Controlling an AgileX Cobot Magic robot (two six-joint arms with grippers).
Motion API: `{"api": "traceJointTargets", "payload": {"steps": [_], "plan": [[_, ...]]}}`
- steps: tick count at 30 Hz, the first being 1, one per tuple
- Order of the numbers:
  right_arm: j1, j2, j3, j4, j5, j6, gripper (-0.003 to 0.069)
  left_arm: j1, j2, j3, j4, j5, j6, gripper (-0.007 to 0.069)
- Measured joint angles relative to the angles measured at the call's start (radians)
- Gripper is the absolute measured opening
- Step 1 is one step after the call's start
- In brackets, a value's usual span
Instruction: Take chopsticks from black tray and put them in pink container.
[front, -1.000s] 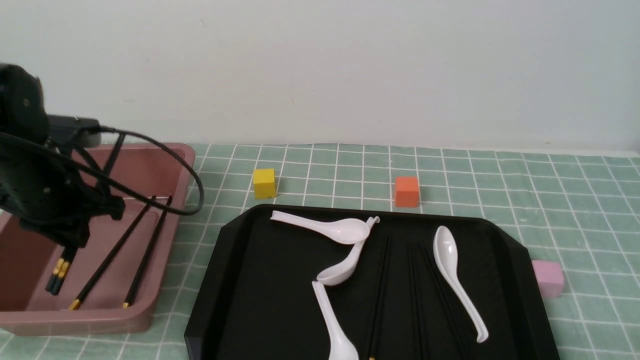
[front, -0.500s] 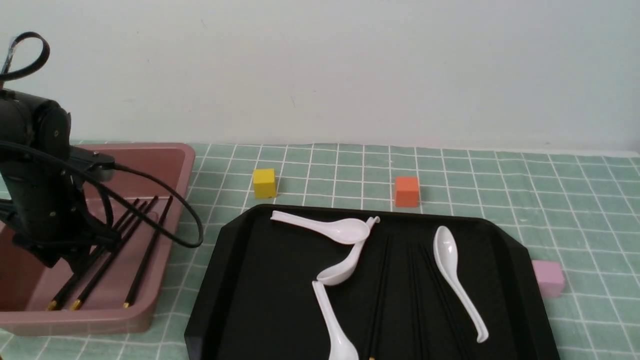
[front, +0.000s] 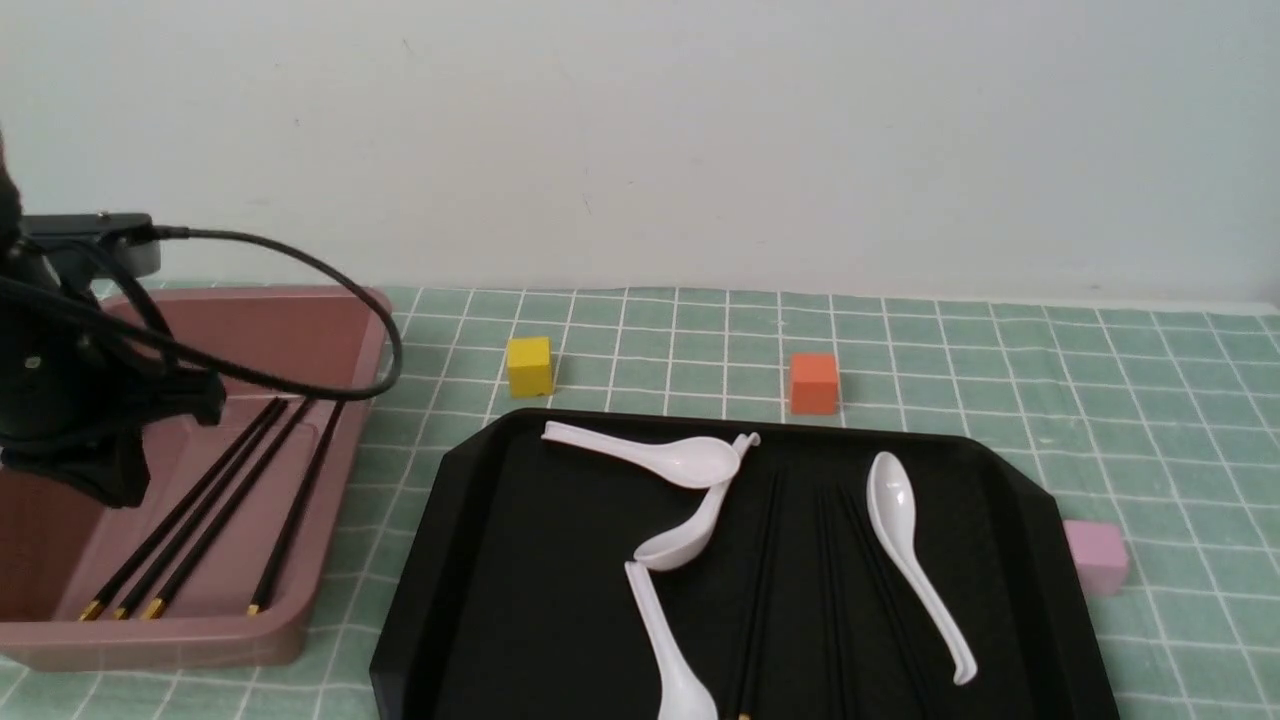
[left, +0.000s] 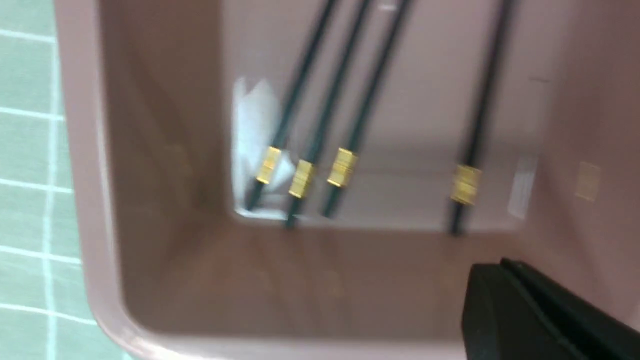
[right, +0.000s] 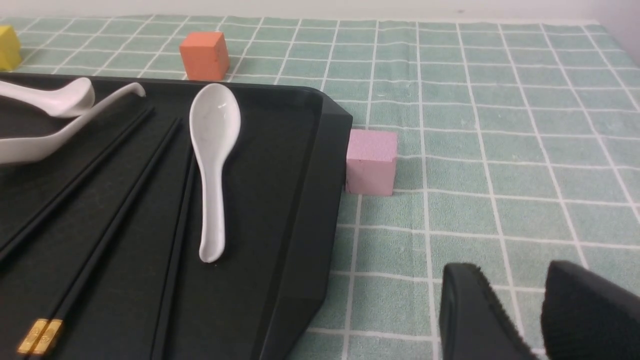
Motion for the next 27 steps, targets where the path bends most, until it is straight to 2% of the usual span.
{"api": "traceJointTargets", "payload": {"steps": [8,15,19,20,21,24,27], "plan": [[0.0,0.0,0.0,0.0,0.0,0.0,0.024,0.0,-0.334,0.234,-0.178,-0.011,0.121,-0.0013],[0.0,0.0,0.0,0.0,0.0,-0.002,0.024,0.0,-0.677,0.487,-0.256,-0.111,0.133,-0.0013],[0.0,0.0,0.0,0.0,0.0,-0.002,0.024,0.0,-0.899,0.679,-0.403,-0.319,0.15,-0.0013],[0.0,0.0,0.0,0.0,0.0,-0.002,0.024,0.0,-0.908,0.687,-0.411,-0.319,0.152,-0.0013],[0.0,0.0,0.0,0.0,0.0,-0.002,0.024,0.0,-0.973,0.742,-0.458,-0.405,0.156,-0.0013],[0.0,0.0,0.0,0.0,0.0,-0.002,0.024,0.0,-1.089,0.832,-0.528,-0.528,0.157,-0.0013],[0.0,0.0,0.0,0.0,0.0,-0.002,0.024,0.0,-1.148,0.873,-0.548,-0.574,0.158,-0.0013]]}}
